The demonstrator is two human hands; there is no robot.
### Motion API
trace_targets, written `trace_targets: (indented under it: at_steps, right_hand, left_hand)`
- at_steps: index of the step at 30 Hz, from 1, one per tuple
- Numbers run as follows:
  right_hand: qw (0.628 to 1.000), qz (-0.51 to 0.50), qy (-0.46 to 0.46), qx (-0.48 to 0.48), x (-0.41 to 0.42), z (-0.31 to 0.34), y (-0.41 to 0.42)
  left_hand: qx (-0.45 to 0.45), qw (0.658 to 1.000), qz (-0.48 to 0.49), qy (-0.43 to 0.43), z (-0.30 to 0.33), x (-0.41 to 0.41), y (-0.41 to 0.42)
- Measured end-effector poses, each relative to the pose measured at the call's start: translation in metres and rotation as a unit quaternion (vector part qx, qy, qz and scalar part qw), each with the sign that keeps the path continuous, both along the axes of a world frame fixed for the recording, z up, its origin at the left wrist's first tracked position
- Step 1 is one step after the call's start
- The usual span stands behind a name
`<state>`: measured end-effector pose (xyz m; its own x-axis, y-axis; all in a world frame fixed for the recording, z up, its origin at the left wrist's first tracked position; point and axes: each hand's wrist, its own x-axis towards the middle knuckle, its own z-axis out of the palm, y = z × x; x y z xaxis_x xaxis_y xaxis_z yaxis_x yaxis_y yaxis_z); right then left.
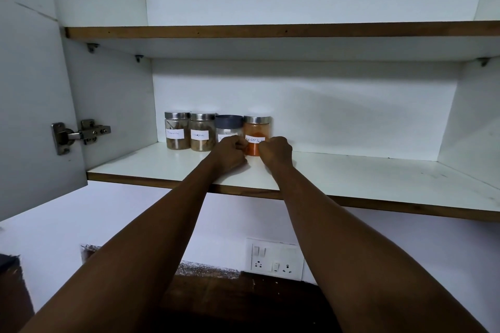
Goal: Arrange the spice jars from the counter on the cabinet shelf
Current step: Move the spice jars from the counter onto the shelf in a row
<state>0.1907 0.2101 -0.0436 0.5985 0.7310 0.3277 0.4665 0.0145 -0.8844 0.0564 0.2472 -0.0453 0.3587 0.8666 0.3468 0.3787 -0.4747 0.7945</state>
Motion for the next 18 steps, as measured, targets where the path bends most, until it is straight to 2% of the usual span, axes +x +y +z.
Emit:
trace_targets:
  at_steps: [18]
  right_hand:
    - [1.000,-0.005,-0.017,-0.004,0.0014,-0.0040,0.0081]
  left_hand:
    - [0.026,0.996,-0.021,0.078,0.0011,0.0018,0.0054]
